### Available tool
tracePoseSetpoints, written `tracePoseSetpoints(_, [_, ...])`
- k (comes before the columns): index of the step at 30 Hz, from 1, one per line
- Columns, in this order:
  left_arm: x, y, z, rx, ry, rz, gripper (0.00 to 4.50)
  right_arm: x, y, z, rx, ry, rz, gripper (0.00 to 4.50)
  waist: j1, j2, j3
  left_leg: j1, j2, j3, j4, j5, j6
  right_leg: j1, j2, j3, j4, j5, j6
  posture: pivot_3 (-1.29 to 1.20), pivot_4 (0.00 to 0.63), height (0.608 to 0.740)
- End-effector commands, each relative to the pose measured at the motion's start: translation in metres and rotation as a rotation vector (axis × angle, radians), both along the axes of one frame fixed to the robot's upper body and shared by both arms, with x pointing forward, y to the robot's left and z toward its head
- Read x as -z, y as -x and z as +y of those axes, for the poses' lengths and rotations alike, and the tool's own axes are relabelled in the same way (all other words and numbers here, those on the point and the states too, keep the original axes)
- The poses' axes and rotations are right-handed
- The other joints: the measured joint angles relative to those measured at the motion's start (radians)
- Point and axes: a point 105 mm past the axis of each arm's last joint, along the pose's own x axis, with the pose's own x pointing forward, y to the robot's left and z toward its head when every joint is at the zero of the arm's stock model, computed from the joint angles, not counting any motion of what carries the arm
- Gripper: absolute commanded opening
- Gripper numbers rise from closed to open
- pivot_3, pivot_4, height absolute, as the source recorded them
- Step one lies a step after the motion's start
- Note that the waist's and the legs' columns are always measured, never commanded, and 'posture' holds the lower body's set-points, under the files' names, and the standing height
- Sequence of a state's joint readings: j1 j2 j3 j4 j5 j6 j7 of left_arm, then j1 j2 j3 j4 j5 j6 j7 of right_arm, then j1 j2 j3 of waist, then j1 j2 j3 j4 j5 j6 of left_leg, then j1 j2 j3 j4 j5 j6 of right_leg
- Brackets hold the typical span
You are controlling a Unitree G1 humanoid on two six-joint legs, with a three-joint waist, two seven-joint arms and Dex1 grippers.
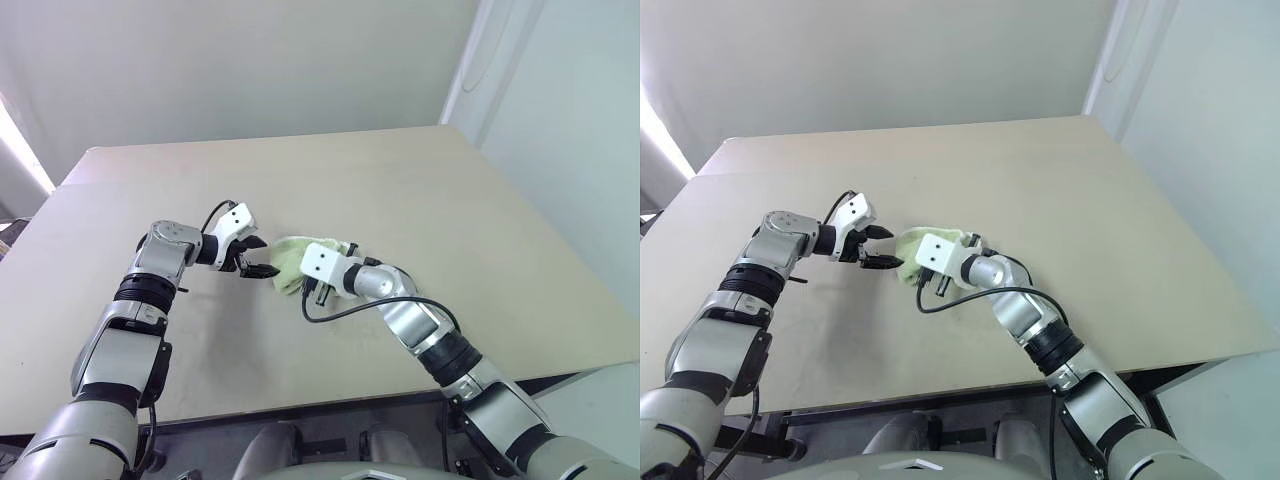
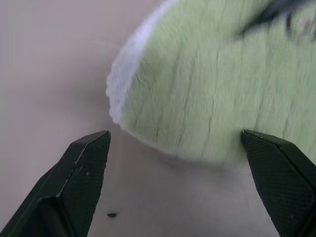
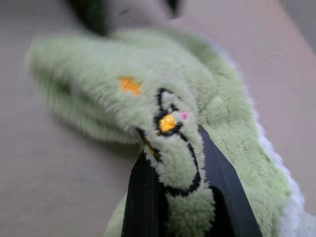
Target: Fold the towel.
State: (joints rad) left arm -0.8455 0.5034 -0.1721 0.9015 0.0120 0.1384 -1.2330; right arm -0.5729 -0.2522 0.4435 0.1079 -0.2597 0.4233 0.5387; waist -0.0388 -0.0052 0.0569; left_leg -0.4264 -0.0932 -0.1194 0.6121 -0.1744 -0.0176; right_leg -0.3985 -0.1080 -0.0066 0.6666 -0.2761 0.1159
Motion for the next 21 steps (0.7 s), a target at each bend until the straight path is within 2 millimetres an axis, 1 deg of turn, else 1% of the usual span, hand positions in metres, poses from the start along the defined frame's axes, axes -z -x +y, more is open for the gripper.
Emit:
tracePoseSetpoints(1, [-0.013,-0.007,-0.002,0.005,0.003,-0.051,4.5,-0.07,-0.019,-0.037,0.108,-0.086,-0.18,0.03,0.003,0.0,0.0,0.0,0.0,0.0,0.0,0.0,0.0,0.0,0.0,0.0,0.0,0.0,0.0,0.0,0.0,0.692])
tracePoseSetpoints(4, [-0.013,-0.007,-0.003,0.005,0.003,-0.052,4.5,-0.087,-0.027,-0.081,0.212,0.005,-0.255,0.03,0.008,0.0,0.0,0.0,0.0,0.0,0.0,0.0,0.0,0.0,-0.001,0.0,0.0,0.0,0.0,0.0,0.0,0.692])
tracePoseSetpoints(6, [-0.012,-0.008,-0.004,0.006,0.004,-0.052,4.5,-0.093,-0.032,-0.118,0.317,0.066,-0.276,0.03,0.017,0.0,0.0,0.0,0.0,0.001,0.0,0.0,0.0,0.001,-0.001,0.0,-0.001,0.0,0.0,0.0,0.0,0.692])
tracePoseSetpoints(8, [-0.011,-0.007,-0.005,0.009,0.006,-0.05,4.5,-0.094,-0.035,-0.159,0.448,0.091,-0.268,0.03,0.021,0.0,0.0,0.0,0.0,0.002,-0.001,0.0,0.0,0.001,-0.001,0.0,-0.001,0.0,0.0,0.0,0.0,0.692])
tracePoseSetpoints(10, [-0.01,-0.007,-0.007,0.015,0.006,-0.048,4.5,-0.087,-0.033,-0.196,0.558,0.127,-0.241,0.03,0.024,0.0,0.0,-0.001,0.0,0.002,-0.001,0.0,0.0,0.002,-0.002,0.0,-0.001,0.0,0.0,0.0,0.0,0.692])
tracePoseSetpoints(13, [-0.009,-0.007,-0.008,0.02,0.005,-0.048,4.5,-0.062,-0.025,-0.242,0.678,0.19,-0.17,0.03,0.028,0.0,0.0,-0.001,0.0,0.002,-0.001,0.0,0.0,0.003,-0.003,0.0,-0.002,-0.001,0.0,0.0,0.0,0.692])
tracePoseSetpoints(15, [-0.009,-0.007,-0.009,0.02,0.005,-0.049,4.5,-0.045,-0.019,-0.265,0.763,0.168,-0.117,0.03,0.027,0.0,0.0,-0.001,-0.001,0.003,-0.001,0.0,0.0,0.004,-0.004,0.001,-0.002,-0.002,-0.003,0.0,0.0,0.692])
tracePoseSetpoints(17, [-0.009,-0.007,-0.009,0.021,0.006,-0.049,4.5,-0.03,-0.014,-0.281,0.834,0.162,-0.079,0.03,0.023,0.0,0.0,-0.001,-0.001,0.003,0.0,0.001,0.001,0.004,-0.004,0.001,-0.002,-0.002,-0.003,0.0,0.0,0.692])
tracePoseSetpoints(19, [-0.009,-0.007,-0.009,0.021,0.004,-0.05,4.5,-0.017,-0.01,-0.292,0.902,0.137,-0.039,0.03,0.018,0.0,0.0,-0.001,-0.001,0.004,0.0,0.001,0.002,0.004,-0.004,0.001,-0.002,-0.002,-0.003,0.0,0.0,0.692])
tracePoseSetpoints(21, [-0.009,-0.008,-0.01,0.023,0.003,-0.051,4.5,0.0,-0.007,-0.293,0.939,0.107,0.014,0.03,0.017,0.0,0.0,-0.001,0.0,0.004,0.0,0.001,0.002,0.004,-0.004,0.002,-0.001,-0.002,-0.003,0.0,0.0,0.692])
